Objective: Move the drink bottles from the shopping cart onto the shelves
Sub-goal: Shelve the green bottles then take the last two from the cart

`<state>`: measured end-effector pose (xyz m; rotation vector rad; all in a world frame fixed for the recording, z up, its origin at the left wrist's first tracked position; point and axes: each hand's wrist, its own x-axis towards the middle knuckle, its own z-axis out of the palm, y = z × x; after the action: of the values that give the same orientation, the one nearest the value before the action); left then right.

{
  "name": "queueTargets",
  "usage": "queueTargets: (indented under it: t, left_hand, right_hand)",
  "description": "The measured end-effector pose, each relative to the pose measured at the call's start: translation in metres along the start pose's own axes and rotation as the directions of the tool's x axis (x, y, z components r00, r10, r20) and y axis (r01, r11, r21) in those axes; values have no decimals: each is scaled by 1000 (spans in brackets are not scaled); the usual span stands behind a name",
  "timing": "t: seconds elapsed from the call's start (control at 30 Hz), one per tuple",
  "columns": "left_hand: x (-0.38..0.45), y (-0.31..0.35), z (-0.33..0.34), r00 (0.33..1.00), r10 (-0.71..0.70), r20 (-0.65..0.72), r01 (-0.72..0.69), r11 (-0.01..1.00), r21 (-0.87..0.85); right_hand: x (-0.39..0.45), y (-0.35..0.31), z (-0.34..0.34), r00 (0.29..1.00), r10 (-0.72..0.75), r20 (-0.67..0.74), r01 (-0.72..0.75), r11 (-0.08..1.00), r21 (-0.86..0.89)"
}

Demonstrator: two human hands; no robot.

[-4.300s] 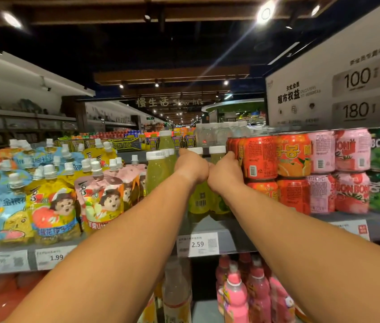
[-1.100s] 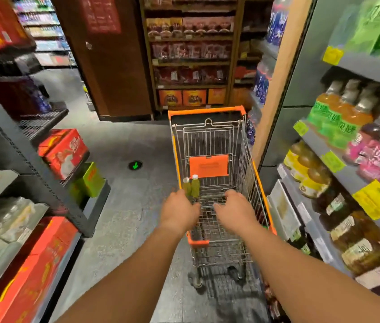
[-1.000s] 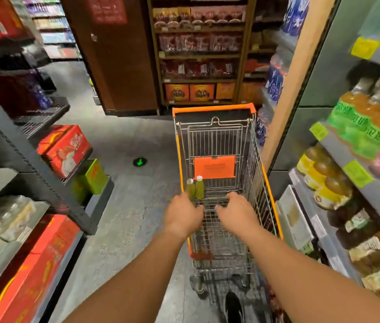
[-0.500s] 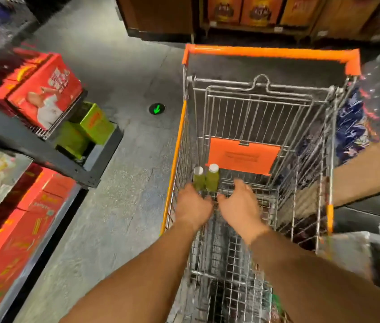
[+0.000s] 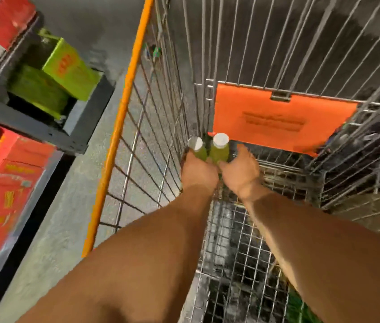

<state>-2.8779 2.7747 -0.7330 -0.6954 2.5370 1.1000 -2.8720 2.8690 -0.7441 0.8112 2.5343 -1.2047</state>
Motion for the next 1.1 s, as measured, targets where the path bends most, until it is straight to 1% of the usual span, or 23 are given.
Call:
queueTargets:
  t: [0.1,0.2,0.23,0.33,0.43,0.53,0.63,0.7,0.77,0.87,1.0,1.1]
  left_hand:
    - [26,-4,15,1000,-2,-26,4,999,41]
    - [42,-10,23,999,5,-41,0,993,119]
    - [43,-11,25,999,-8,-53,14,994,113]
    - [41,-9,24,992,-48,-116,50,999,18]
    - [32,-3,20,992,-51,-112,48,999,-24]
    - [11,3,13,997,-24,-67,20,998,-68]
    - [-13,19,-5,996,63,-55,-69,991,-111]
    - [-31,35,-23,993,115,-24,-118,983,-144]
    - [-49,53,-47,984,179,10,-174,967,-187]
    - [-77,82,-91,958,285,20,-275,939,-209]
    - [-116,120,-163,876,482,-1,-474,860,-188]
    - [-156,141,-222,792,610,7,-588,767,-259]
  right_hand:
    - [19,1,16,995,-95,-11,96,993,64]
    - [31,-2,26,995,-102,21,101,993,53]
    - [32,-3,28,995,-101,19,99,993,58]
    - [32,-4,28,997,-79,12,78,996,53]
    - [24,-4,21,997,-73,14,72,996,56]
    - [7,-5,5,999,-51,1,51,996,69]
    - [-13,-17,-23,998,-51,-23,53,996,69]
    - [-30,-31,-45,996,-66,-54,70,995,72]
    - [-50,-50,-68,989,-91,-113,98,993,62]
    - [-88,-86,-104,968,-107,-225,125,990,69]
    - [-149,-141,-152,923,-107,-371,143,987,72]
    - [-209,-179,-183,870,-111,-481,165,984,70]
